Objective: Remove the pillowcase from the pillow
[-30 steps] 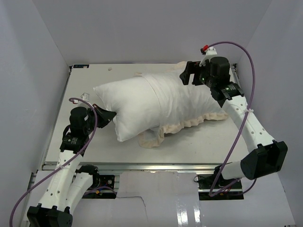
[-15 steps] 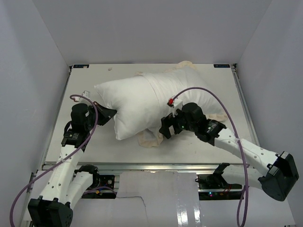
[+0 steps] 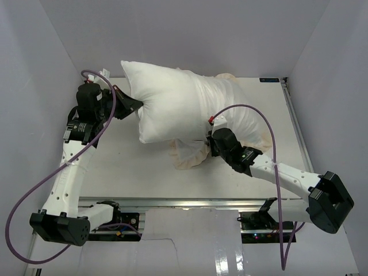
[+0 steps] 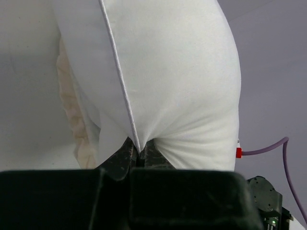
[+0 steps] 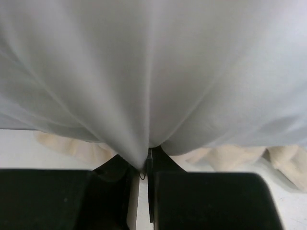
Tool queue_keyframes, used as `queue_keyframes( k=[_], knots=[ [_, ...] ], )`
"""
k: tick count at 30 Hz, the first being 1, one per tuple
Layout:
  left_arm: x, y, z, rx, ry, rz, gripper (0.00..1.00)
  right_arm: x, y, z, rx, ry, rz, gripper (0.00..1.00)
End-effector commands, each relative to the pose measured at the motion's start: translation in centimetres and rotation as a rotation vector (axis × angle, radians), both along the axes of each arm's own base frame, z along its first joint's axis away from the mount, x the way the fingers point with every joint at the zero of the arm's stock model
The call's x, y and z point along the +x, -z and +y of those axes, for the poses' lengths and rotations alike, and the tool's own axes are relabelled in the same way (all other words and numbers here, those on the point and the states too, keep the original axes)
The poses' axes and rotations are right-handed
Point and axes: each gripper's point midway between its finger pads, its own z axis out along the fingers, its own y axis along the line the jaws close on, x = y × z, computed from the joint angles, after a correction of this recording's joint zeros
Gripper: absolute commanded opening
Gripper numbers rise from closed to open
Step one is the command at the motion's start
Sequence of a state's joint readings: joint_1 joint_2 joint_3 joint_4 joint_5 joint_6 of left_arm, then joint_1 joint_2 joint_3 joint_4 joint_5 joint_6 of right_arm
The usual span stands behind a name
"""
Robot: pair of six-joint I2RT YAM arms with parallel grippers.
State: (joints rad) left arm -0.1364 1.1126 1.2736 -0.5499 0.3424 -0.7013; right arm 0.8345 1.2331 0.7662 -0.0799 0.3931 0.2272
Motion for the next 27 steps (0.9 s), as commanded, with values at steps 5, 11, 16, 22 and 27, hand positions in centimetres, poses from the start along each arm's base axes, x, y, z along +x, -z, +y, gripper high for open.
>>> queue_keyframes(
  k=[5, 11, 16, 22, 27],
  knots=[
    [0.8, -7.8, 1.5, 0.028, -0.038, -0.173, 0.0, 1.5, 5.0, -7.0, -0.04, 0.29, 0.039, 0.08],
    [0.5, -8.9, 2.6, 0.056, -0.061, -0.175, 0.0, 3.3, 6.1, -12.0, 0.043, 0.409, 0.052, 0.08],
    [-1.0, -5.6, 2.3, 0.071, -0.03, -0.151, 0.0, 4.2, 4.9, -12.4, 0.096, 0.406, 0.042, 0.08],
    [-5.6, 2.4, -0.4, -0.123, 0.1, -0.16, 0.0, 2.5, -1.0, -9.1, 0.163, 0.259, -0.035, 0.46],
    [-6.6, 6.6, -0.6, -0.163, 0.099, -0.112, 0.0, -0.1, -8.4, -6.0, 0.304, 0.051, -0.156, 0.72]
  ],
)
